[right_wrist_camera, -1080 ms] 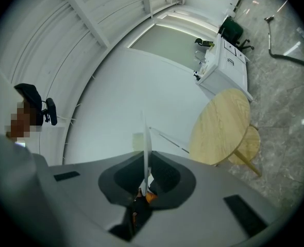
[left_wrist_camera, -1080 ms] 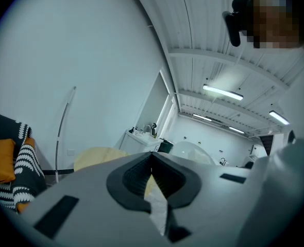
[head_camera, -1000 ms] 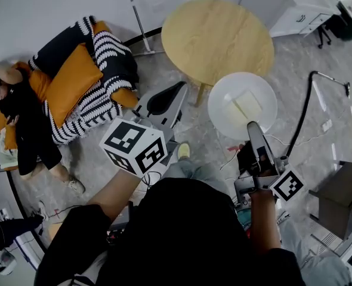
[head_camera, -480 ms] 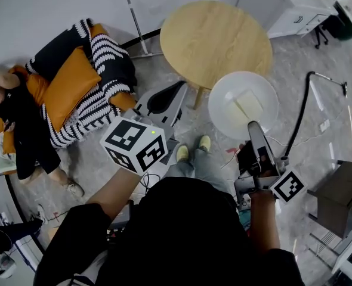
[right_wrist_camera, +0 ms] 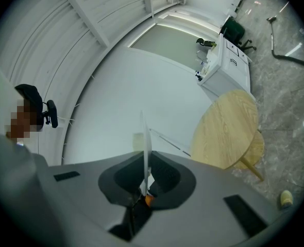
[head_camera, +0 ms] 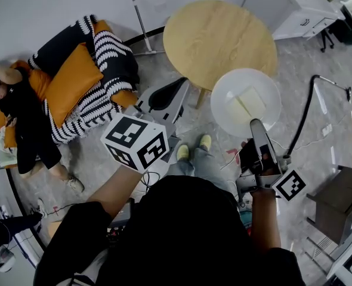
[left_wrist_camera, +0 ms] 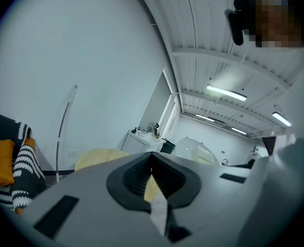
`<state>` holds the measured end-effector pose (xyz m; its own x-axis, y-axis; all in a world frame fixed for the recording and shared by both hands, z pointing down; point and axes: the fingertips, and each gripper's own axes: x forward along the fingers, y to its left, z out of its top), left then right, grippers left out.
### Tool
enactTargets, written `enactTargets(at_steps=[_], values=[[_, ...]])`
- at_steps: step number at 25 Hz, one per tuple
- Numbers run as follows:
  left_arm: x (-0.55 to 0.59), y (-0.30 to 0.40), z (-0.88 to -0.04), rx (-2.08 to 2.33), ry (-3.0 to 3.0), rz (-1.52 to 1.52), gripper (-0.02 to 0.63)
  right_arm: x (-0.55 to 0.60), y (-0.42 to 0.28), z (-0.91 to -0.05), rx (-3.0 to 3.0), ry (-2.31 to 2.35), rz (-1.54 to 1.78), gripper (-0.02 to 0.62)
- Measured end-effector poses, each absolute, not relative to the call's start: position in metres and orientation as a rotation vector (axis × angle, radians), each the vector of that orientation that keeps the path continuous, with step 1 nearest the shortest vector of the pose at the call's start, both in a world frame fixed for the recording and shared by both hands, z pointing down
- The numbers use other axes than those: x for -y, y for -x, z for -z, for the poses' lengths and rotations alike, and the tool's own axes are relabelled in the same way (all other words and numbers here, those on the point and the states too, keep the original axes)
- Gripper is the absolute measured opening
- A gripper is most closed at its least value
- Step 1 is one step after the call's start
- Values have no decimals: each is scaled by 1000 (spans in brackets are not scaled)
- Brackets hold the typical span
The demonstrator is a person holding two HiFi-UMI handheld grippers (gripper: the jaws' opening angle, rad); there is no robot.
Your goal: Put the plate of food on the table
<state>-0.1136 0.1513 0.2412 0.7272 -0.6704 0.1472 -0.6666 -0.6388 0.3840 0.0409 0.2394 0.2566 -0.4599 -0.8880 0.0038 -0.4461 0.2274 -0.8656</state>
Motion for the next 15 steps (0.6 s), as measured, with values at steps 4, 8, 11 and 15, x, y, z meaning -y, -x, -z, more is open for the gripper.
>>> enactTargets(at_steps=[4, 8, 11, 15], values=[[-152, 119, -238, 1056, -2510, 14, 6, -238, -39, -257, -2015, 1207, 1168, 28], [-148, 113, -237, 1079, -2507, 5, 6, -231, -48, -258, -2025, 1191, 1170, 28], [-125, 85, -234, 1091, -2506, -9, 6, -206, -76, -256, -2021, 1174, 1177, 28], [-109, 58, -230, 1110, -2508, -23, 6, -189, -104, -258, -2021, 1160, 1186, 28]])
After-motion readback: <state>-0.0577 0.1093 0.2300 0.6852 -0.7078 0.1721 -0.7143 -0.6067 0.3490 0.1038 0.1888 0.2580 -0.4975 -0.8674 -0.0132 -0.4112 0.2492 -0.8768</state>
